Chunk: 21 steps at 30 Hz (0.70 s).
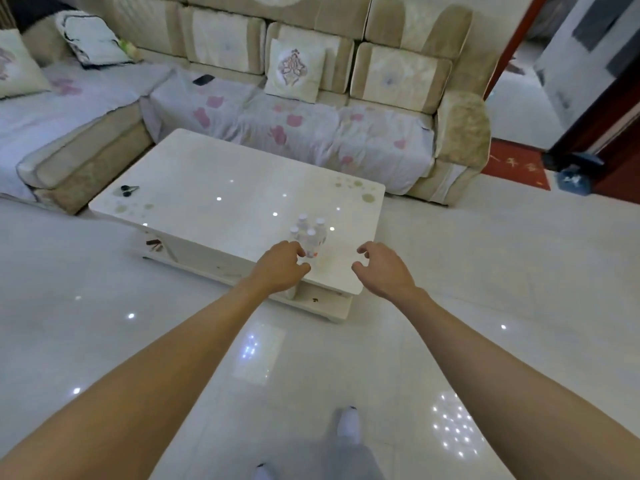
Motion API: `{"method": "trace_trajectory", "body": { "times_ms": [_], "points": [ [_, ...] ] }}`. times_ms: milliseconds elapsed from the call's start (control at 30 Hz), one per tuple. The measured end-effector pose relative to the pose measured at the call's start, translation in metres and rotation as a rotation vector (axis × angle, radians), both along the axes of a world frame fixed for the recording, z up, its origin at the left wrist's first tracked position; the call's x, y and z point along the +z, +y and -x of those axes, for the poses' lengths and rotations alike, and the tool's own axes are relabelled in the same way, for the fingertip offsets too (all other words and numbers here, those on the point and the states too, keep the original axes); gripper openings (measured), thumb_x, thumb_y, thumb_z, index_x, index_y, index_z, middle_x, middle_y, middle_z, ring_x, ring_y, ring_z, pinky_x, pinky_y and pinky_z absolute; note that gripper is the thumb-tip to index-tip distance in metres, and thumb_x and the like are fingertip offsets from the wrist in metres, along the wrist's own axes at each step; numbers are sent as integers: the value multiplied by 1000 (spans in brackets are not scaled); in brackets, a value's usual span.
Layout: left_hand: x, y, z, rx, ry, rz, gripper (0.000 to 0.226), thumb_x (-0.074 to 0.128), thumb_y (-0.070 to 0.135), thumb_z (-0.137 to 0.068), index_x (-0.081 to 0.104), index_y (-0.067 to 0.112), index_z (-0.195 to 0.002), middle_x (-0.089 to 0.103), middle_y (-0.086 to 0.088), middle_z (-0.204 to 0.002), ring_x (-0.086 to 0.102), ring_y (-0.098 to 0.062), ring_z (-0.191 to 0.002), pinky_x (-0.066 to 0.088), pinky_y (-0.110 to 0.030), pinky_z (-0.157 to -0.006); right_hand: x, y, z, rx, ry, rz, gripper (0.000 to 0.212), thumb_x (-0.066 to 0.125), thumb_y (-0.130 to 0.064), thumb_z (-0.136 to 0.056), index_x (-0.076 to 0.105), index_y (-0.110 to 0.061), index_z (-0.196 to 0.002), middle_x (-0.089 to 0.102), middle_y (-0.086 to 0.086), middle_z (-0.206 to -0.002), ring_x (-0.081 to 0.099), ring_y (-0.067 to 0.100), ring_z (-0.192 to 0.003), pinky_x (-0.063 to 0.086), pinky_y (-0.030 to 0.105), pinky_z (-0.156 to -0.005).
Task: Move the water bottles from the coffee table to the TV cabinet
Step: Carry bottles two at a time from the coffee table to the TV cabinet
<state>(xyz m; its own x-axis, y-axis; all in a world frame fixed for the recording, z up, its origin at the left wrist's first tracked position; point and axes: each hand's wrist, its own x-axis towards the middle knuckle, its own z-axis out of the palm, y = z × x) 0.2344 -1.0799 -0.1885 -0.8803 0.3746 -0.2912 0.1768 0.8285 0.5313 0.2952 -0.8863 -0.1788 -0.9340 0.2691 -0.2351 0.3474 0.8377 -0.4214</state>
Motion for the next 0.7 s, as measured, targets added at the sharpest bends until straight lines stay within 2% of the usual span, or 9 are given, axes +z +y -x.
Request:
{"method": "trace_trajectory", "body": {
  "times_ms": [200, 333, 467, 700],
  "points": [
    [-21, 58, 63, 75, -55, 43, 40, 56, 30, -93, 57, 6, -125, 61, -12, -122, 57, -28, -111, 40, -29, -82, -26, 52, 87, 83, -26, 36, 47, 54, -30, -91, 52, -11, -134, 56, 9, -132, 56, 26, -118, 47, 37, -97],
    [-37, 88, 99, 182, -77, 63, 44, 57, 29, -91, 54, 8, -130, 59, -11, -127, 56, -26, -114, 44, -31, -89, -38, 78, 135, 189, -68, 35, 47, 53, -28, -92, 51, -11, -135, 55, 10, -133, 55, 26, -120, 45, 35, -96],
    [-54, 105, 124, 218, -123, 97, 45, 57, 29, -91, 53, 8, -130, 58, -12, -127, 56, -27, -114, 43, -30, -86, -48, 98, 177, 260, -107, 22, 47, 54, -28, -92, 50, -11, -136, 55, 10, -133, 55, 26, -121, 45, 35, -95],
    [-103, 104, 190, 301, -183, 141, 44, 58, 21, -89, 52, 7, -130, 55, -14, -129, 55, -29, -116, 44, -33, -92, -93, 100, 254, 363, -203, 28, 49, 54, -26, -91, 48, -12, -137, 54, 12, -133, 54, 29, -121, 45, 37, -96]
  ]
}}
